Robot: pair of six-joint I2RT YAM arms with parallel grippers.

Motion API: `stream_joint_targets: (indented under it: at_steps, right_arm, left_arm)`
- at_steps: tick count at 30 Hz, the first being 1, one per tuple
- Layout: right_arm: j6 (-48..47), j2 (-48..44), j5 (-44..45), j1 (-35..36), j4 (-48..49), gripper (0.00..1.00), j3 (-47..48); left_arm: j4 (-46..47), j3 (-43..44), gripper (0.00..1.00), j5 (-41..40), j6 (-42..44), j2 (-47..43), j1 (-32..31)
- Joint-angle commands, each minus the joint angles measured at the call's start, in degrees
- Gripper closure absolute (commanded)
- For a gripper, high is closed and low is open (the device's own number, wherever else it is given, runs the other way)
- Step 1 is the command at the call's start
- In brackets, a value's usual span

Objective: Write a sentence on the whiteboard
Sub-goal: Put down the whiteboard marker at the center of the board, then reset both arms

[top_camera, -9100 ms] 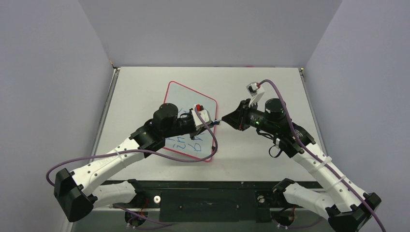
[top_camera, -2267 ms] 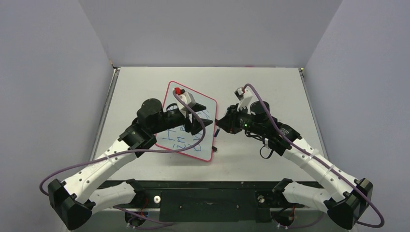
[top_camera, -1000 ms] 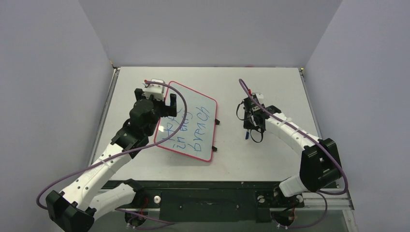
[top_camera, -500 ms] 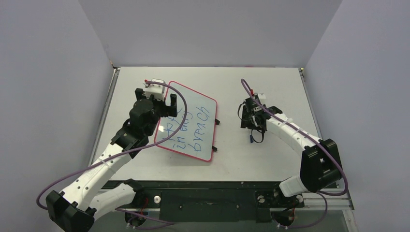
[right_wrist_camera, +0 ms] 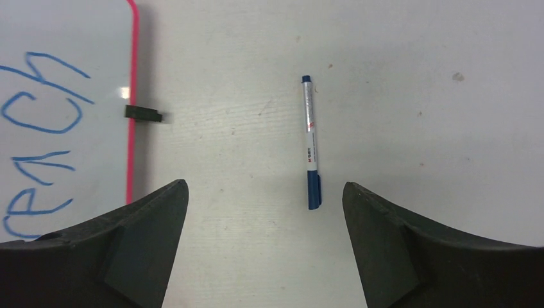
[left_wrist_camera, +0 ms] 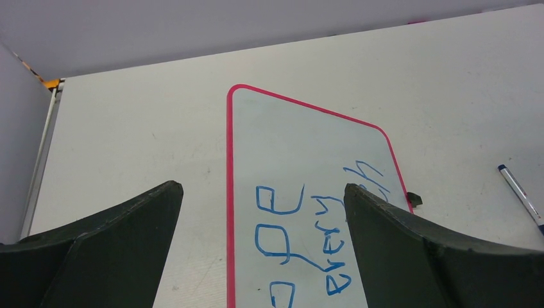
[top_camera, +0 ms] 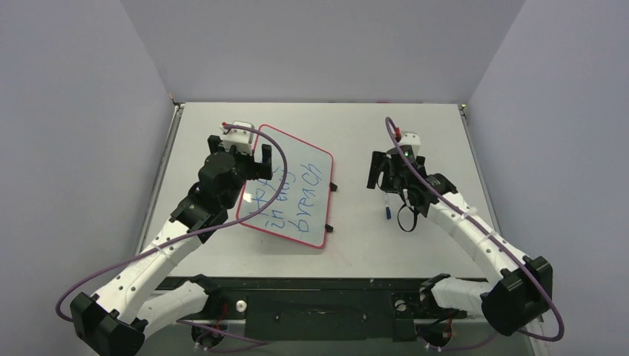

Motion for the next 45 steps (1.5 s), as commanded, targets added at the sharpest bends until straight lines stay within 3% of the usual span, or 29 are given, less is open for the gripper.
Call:
stream_joint_targets:
  at_steps: [1, 12, 22, 34, 45]
  right_arm:
    - [-2.0, -8.0, 3.2, 2.5, 4.8, 0.13, 2.2]
    - [-2.8, -18.2, 3.1, 4.4, 7.3, 0.12, 5.6]
    - [0.5, -28.4, -1.8, 4.3, 18.9, 0.08, -6.1]
    - [2.8, -45.3, -0.4, 4.3, 17.2, 0.07, -17.3]
    - [4.6, -47.2, 0.3, 4.3, 16.4, 0.08, -19.9]
  left_arm:
    - [2.5, 0.6, 0.03, 0.8, 0.0, -1.4, 0.4]
    - [3.0, 0.0, 0.03, 1.4, 0.8, -1.8, 0.4]
    - [4.7, -1.5, 0.03, 1.8, 2.0, -3.1, 0.3]
    - [5.8, -3.0, 0.03, 1.6, 2.3, -4.7, 0.3]
    - [7.6, -3.4, 0.03, -0.5, 2.8, -4.9, 0.3]
